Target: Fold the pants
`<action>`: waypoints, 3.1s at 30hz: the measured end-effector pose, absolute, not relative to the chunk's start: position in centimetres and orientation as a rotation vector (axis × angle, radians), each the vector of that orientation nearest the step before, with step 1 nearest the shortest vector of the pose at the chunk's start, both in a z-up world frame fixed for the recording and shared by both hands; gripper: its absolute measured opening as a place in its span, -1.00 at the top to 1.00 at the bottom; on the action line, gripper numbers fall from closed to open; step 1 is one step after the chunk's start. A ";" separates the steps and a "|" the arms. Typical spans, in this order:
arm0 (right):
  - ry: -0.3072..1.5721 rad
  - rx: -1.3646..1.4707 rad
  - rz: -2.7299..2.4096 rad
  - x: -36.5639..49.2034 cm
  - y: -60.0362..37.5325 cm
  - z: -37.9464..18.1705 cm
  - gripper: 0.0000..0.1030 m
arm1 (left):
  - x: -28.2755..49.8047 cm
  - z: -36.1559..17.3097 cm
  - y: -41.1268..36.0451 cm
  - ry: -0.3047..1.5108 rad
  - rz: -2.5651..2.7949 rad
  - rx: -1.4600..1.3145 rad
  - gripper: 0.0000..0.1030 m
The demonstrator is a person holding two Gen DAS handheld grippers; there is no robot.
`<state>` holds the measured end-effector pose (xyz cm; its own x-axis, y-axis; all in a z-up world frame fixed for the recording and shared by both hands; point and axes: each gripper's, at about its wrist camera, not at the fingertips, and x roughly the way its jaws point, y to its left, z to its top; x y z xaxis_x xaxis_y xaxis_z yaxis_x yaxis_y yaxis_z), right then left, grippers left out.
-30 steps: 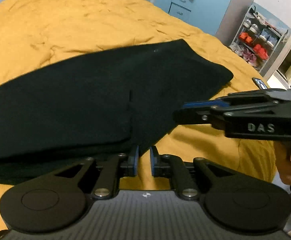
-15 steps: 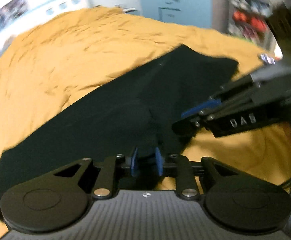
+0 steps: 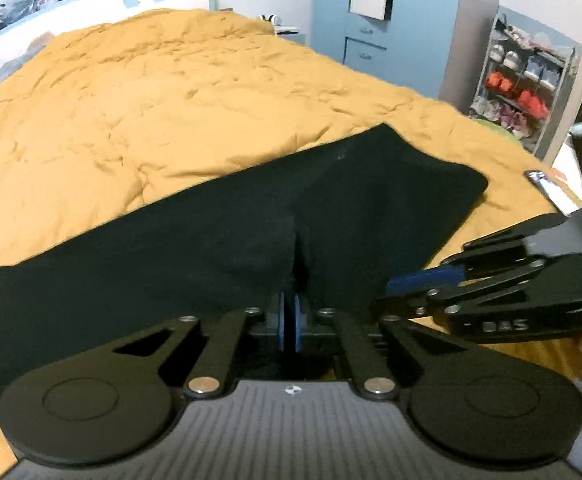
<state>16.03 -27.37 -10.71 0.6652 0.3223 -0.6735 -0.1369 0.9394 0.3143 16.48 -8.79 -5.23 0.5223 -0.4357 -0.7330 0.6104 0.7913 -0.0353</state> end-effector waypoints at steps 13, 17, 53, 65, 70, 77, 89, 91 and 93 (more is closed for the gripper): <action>0.811 0.438 0.285 17.2 -28.6 -10.8 0.39 | 18.6 -8.5 -9.0 0.990 -0.706 0.078 0.69; 0.824 0.522 0.291 18.5 -28.9 -10.9 0.34 | 18.4 -7.5 -7.9 0.981 -0.750 0.040 0.66; 0.728 0.388 0.260 29.3 -35.8 11.4 1.00 | 18.3 -2.9 9.8 0.730 0.011 -0.152 0.61; 0.941 0.374 0.012 29.6 -45.1 -4.5 1.00 | 22.7 -6.1 4.6 0.794 -0.074 -0.023 0.61; 0.798 0.323 0.084 28.9 -44.4 -2.9 1.00 | 23.4 -7.1 3.9 0.825 -0.076 -0.002 0.61; 0.807 0.150 0.005 29.4 -43.8 -6.9 1.00 | 23.8 -7.9 3.2 0.839 -0.067 0.006 0.61; 0.808 0.131 -0.124 30.0 -44.6 -11.1 1.00 | 23.7 -9.2 2.8 0.860 -0.065 0.038 0.61; 0.805 0.098 -0.228 29.6 -45.5 -10.9 1.00 | 23.6 -9.2 2.9 0.860 -0.064 0.037 0.61; 0.775 0.203 -0.199 28.4 -47.0 -10.1 1.00 | 23.5 -9.0 3.0 0.850 -0.068 0.031 0.61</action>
<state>28.35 -47.02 -10.12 0.6977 -0.1023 -0.7091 0.2513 0.9618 0.1085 23.50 3.04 -8.99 0.6579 -0.0474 -0.7516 0.0723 0.9974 0.0004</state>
